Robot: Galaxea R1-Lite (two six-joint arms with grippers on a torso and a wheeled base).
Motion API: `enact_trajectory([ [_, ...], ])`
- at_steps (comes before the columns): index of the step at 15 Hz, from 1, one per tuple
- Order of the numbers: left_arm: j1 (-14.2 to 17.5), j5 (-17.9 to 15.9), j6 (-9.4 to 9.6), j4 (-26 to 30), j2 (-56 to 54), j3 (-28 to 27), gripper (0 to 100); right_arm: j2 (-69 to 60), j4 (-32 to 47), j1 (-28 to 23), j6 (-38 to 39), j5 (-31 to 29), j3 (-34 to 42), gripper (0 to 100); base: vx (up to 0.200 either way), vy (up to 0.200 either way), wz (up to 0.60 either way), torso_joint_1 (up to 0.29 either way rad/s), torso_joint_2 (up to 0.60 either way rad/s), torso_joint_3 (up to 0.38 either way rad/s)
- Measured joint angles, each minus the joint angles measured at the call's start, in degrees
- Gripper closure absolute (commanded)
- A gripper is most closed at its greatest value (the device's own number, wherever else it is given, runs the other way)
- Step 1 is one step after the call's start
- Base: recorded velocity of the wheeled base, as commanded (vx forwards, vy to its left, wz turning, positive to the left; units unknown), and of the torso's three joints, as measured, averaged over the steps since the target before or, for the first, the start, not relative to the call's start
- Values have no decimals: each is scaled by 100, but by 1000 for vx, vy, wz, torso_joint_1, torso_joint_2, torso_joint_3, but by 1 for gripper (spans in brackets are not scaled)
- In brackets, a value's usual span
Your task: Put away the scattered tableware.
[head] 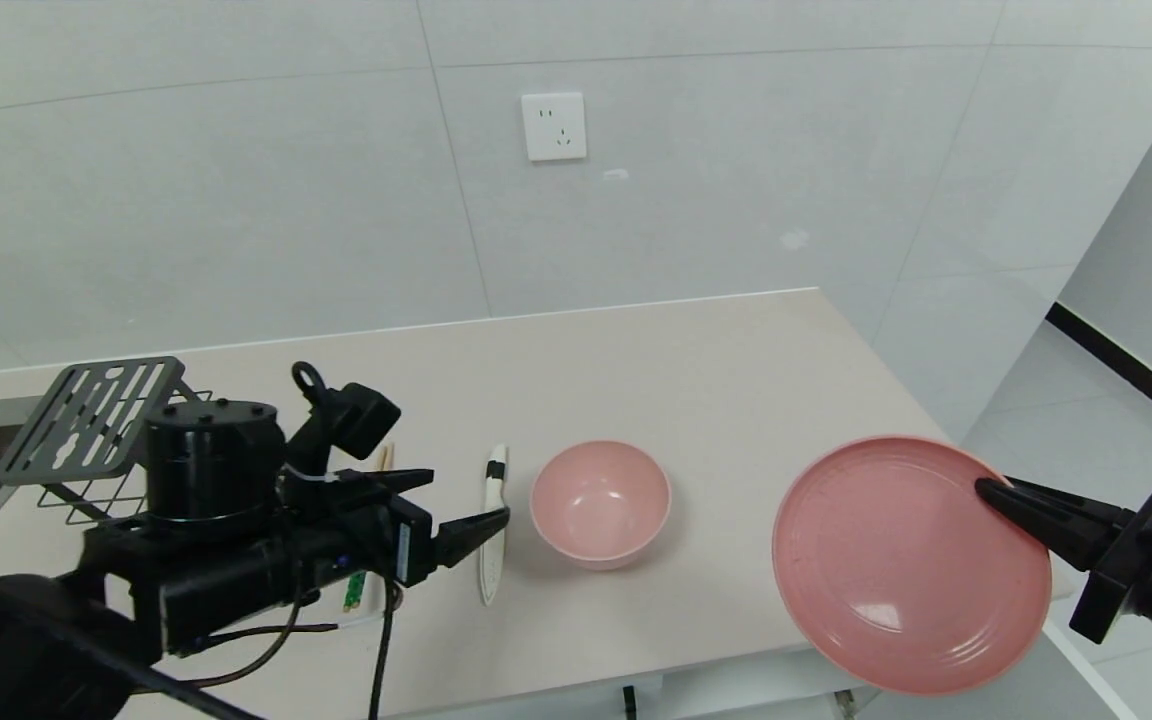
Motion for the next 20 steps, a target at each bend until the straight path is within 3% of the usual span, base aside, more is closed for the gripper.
enact_trajectory([
  [1, -151, 74, -118, -17, 193, -102, 0, -2, 0, 0, 0, 0, 60, 100, 0, 0, 0, 0, 0, 0],
  [5, -358, 416, -210, -27, 670, -424, 0, -46, 0, 0, 0, 0, 165, 100, 0, 0, 0, 0, 0, 0],
  [8, -396, 449, -529, -28, 962, -645, 0, -30, 0, 0, 0, -2, 154, 100, 0, 0, 0, 0, 0, 0],
  [14, -424, 464, -940, -68, 1503, -1056, 0, 118, 0, 0, -6, 0, 24, 100, 0, 0, 0, 0, 0, 0],
  [20, -516, 506, -987, -283, 1943, -1187, 0, 516, -61, 0, -62, 0, -521, 100, 0, 0, 0, 0, 0, 0],
])
